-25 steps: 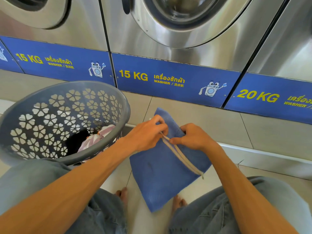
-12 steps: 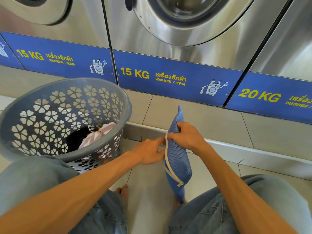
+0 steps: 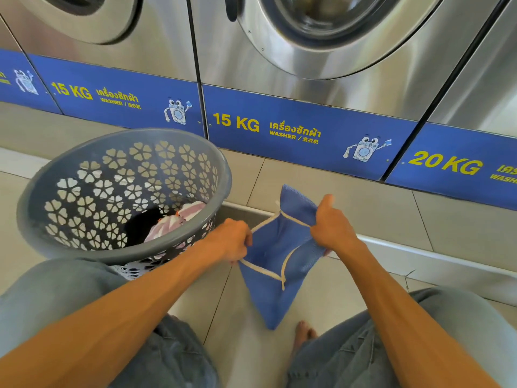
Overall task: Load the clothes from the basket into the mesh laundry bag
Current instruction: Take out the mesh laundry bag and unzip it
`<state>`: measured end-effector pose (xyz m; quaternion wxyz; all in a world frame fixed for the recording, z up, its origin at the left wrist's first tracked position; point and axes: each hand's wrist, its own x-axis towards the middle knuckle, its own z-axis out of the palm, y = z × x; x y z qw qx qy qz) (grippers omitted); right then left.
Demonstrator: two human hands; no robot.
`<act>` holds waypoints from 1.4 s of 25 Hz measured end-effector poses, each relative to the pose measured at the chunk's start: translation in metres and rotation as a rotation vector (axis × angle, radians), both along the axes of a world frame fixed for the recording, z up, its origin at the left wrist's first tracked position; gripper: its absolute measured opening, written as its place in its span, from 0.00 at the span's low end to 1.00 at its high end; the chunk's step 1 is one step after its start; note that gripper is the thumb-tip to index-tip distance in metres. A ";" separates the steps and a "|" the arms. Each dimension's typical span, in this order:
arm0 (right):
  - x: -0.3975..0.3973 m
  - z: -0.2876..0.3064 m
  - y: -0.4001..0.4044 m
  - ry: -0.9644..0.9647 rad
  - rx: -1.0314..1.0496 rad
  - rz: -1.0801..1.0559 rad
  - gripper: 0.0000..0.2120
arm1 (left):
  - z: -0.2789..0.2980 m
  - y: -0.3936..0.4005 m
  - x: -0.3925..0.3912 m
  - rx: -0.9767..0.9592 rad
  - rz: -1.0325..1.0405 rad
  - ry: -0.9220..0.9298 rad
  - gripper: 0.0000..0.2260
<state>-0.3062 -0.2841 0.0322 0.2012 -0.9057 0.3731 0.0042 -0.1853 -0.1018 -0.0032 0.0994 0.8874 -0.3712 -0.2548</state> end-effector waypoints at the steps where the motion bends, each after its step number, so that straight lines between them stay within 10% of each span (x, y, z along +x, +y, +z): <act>1: 0.001 -0.001 -0.003 0.012 -0.036 -0.022 0.16 | -0.001 0.006 0.004 0.050 0.006 0.006 0.19; 9: 0.003 -0.015 0.019 -0.129 -0.062 0.345 0.26 | -0.002 0.010 0.000 0.130 0.017 0.094 0.18; 17: 0.006 -0.031 0.024 -0.003 -0.277 0.481 0.11 | 0.005 0.012 -0.005 0.147 0.080 0.226 0.09; 22: -0.001 -0.035 0.031 0.293 -0.255 0.444 0.42 | 0.011 0.014 -0.008 0.156 0.048 0.032 0.13; 35: 0.000 -0.024 0.024 0.278 -0.073 0.395 0.46 | 0.007 0.006 -0.010 0.254 0.015 -0.127 0.30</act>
